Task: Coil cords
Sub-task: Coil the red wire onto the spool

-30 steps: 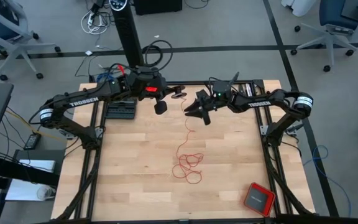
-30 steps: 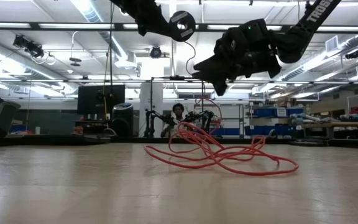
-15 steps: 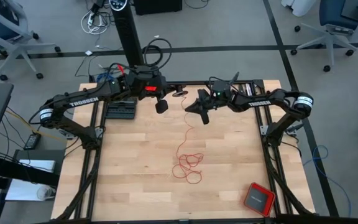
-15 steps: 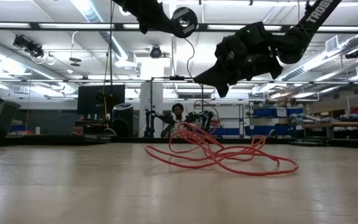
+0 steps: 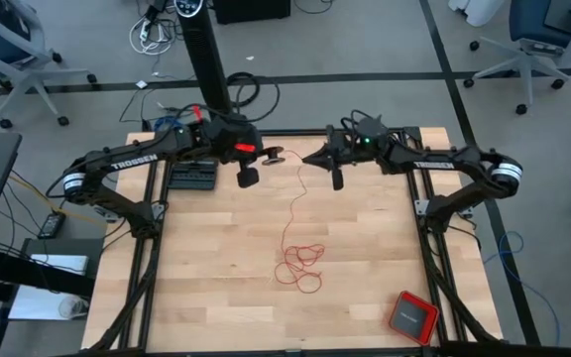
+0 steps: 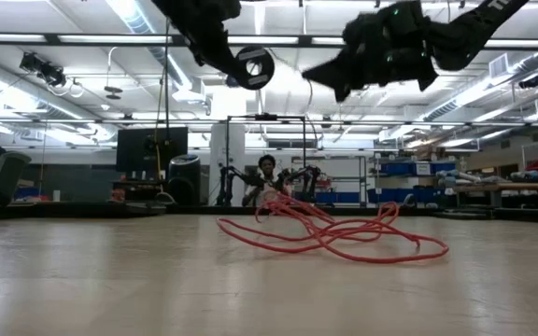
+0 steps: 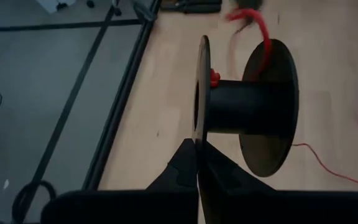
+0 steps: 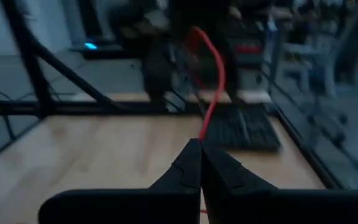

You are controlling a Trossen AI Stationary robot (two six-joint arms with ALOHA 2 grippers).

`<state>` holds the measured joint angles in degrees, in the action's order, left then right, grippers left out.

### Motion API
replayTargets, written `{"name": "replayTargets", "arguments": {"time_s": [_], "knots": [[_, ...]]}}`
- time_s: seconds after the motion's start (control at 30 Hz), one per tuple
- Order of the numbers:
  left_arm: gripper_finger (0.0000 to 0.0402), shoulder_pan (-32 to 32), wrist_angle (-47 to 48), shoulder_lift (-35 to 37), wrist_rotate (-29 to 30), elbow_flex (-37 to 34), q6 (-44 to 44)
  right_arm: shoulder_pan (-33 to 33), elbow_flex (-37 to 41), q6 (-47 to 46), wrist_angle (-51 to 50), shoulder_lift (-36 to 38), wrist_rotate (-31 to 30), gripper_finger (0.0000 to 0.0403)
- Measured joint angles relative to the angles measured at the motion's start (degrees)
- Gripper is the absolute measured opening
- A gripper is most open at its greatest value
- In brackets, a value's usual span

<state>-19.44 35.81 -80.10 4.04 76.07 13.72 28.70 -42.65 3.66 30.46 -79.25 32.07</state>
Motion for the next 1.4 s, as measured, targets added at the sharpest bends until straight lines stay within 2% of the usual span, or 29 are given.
{"name": "replayTargets", "arguments": {"time_s": [0.23, 0.4, 0.47, 0.53, 0.73, 0.97, 1.07, 1.23, 1.4], "knots": [[0.0001, 0.44, -2.39, -0.12, 5.07, -0.02, -2.00, -1.30, -0.02, 1.07, 0.77, 1.95, -0.05, 0.0000], [0.0001, 0.84, -4.14, -1.09, 5.06, -0.12, -3.93, -2.85, -0.02, 0.99, 2.28, 1.58, -0.45, 0.0000], [0.0001, 0.94, -4.92, -2.40, 5.11, -0.28, -5.11, -5.04, -0.03, 1.40, 4.62, 1.05, -2.73, 0.0000], [0.0001, 1.31, -7.30, -3.86, 5.09, -0.32, -5.63, -6.90, -0.06, 2.21, 6.12, 0.30, -4.89, 0.0000], [0.0001, 2.34, -15.19, -7.96, 5.51, -0.32, -5.21, -10.88, -2.09, 2.36, 7.05, -3.79, -5.89, 0.0000], [0.0001, 2.32, -21.17, -8.93, 3.51, -0.34, -5.32, -11.32, -3.17, 1.09, 5.03, -8.24, -7.58, 0.0000], [0.0001, 2.27, -23.67, -8.78, 2.93, -0.34, -4.83, -11.19, -3.19, 1.68, 5.23, -10.00, -10.64, 0.0000], [0.0001, 2.34, -25.59, -8.76, 0.41, -0.34, -3.93, -11.29, -3.21, 2.63, 4.84, -10.43, -14.45, 0.0000], [0.0001, 2.23, -26.08, -8.74, -1.45, -0.34, -3.65, -10.64, -3.19, 2.92, 4.28, -10.40, -15.54, 0.0000]]}}
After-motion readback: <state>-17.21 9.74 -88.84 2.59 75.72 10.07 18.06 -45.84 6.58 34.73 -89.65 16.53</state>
